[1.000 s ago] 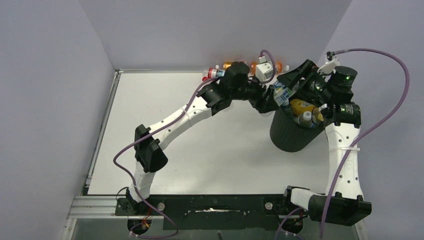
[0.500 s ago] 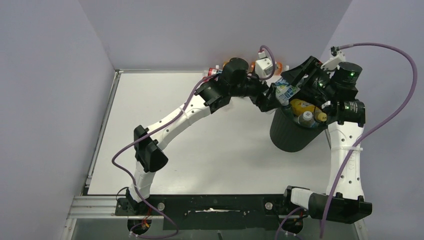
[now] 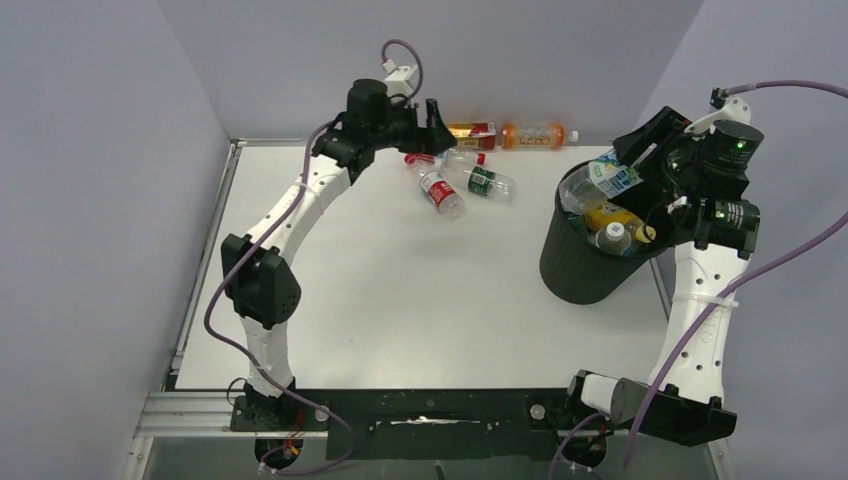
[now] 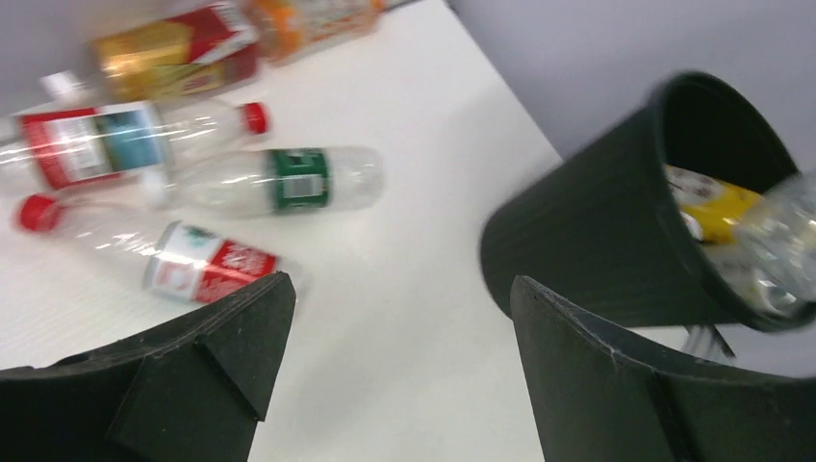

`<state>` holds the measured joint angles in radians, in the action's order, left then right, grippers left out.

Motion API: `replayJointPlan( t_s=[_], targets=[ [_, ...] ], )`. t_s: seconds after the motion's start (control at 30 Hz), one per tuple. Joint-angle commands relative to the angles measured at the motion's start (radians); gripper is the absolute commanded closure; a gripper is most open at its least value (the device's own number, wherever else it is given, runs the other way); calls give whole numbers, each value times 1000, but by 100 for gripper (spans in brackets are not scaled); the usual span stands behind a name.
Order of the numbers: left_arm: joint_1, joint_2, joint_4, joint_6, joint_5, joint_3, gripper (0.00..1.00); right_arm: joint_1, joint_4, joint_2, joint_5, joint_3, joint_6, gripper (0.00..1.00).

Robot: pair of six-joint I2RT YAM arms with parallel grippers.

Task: Put the plastic bottles in the bin
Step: Place the plastic bottle in the trash bin.

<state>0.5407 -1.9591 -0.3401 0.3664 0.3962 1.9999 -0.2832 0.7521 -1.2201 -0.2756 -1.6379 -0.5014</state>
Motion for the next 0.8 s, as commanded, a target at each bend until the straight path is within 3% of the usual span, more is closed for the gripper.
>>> replayJointPlan(
  t_s=[0.0,0.47,0.67,0.77],
  targets=[
    [-103,45,18,91,-46,-17,16,-1,-16,-7,116,-60,55,49],
    [-164,-220,-25,81,-111,96,16,-32,-40,-130,239,-134,85,44],
    [-184,-306,-31,104,-138,135,17,-33,-66,-132,216,-106,72,20],
    [-189,-343,-36,118,-142,157,18,-33,-55,-130,216,-124,73,15]
  ],
)
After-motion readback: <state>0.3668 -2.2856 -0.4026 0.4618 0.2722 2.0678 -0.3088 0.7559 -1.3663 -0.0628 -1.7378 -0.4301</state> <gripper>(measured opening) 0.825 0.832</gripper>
